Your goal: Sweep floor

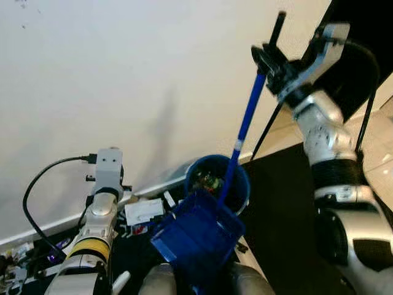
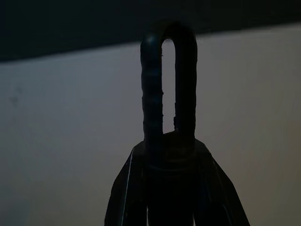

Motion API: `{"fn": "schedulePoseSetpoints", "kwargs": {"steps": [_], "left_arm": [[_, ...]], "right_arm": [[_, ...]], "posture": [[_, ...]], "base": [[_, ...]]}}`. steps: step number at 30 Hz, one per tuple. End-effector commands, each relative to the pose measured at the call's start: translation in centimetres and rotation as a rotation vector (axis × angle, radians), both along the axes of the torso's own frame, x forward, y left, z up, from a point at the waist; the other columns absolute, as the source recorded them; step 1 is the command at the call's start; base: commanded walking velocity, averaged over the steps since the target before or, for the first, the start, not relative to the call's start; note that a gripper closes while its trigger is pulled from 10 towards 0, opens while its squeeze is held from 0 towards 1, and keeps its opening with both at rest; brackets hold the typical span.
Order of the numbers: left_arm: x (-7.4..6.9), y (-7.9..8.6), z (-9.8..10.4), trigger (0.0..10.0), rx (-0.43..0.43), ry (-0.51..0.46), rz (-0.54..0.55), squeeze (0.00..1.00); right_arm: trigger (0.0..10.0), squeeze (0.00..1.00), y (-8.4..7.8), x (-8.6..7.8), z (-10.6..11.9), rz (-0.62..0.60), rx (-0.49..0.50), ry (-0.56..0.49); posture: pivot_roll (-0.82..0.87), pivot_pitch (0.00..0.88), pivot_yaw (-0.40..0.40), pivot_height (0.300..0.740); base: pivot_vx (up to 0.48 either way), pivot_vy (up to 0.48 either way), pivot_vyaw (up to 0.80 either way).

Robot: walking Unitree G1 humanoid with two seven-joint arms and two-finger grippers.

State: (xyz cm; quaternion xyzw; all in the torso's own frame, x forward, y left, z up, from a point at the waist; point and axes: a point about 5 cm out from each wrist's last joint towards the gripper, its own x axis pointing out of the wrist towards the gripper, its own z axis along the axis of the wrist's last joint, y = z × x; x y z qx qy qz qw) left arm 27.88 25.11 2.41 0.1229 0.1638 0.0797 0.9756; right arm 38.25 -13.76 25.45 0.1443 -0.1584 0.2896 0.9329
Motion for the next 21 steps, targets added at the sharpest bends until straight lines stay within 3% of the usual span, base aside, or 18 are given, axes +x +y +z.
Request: {"fn": "schedulePoseSetpoints", "kwargs": {"steps": [1,4,8,10,16,17,18,20,21], "left_arm": [[1.0,0.3,1.7,10.0,0.016,-0.09,0.0,0.0],[1.0,0.6,1.9,10.0,0.022,-0.093,0.007,0.0],[0.8,0.7,1.7,10.0,0.029,-0.08,0.007,0.0],[0.4,0.9,1.2,10.0,0.042,-0.056,0.012,0.0],[0.3,1.0,1.1,10.0,0.047,-0.047,0.015,0.0],[0.3,1.1,1.1,10.0,0.053,-0.045,0.021,0.0],[0.3,1.1,1.1,10.0,0.053,-0.045,0.021,0.0],[0.3,1.2,1.1,10.0,0.063,-0.043,0.025,0.0],[0.3,1.2,1.1,10.0,0.063,-0.043,0.025,0.0]], "right_arm": [[10.0,0.0,-0.7,0.1,0.9,0.003,0.042,-0.002],[10.0,0.0,-0.6,0.3,2.1,0.036,0.026,-0.008],[10.0,0.0,-0.4,0.3,1.3,0.044,0.001,0.013],[10.0,0.0,0.3,0.0,-1.7,0.043,-0.056,0.074],[10.0,0.0,0.6,-0.3,-3.7,0.048,-0.086,0.116],[10.0,0.0,0.9,-0.7,-5.8,0.025,-0.1,0.151],[10.0,0.0,0.9,-0.7,-5.8,0.025,-0.1,0.151],[10.0,0.0,1.0,-1.4,-9.5,-0.036,-0.111,0.21],[10.0,0.0,1.0,-1.4,-9.5,-0.036,-0.111,0.21]], "posture": [[0.15,0.0,-0.09,0.74],[0.15,0.0,-0.094,0.74],[0.16,0.0,-0.095,0.74],[0.16,0.0,-0.094,0.74],[0.16,0.0,-0.094,0.74],[0.16,0.0,-0.091,0.74],[0.16,0.0,-0.091,0.74],[0.17,0.0,-0.092,0.74],[0.17,0.0,-0.092,0.74]], "base": [[0.0,0.0,0.0],[0.0,0.0,0.0],[0.0,0.0,0.0],[0.0,0.0,0.0],[0.0,0.0,0.0],[0.0,0.0,0.0],[0.0,0.0,0.0],[0.0,0.0,0.0],[0.0,0.0,0.0]]}}
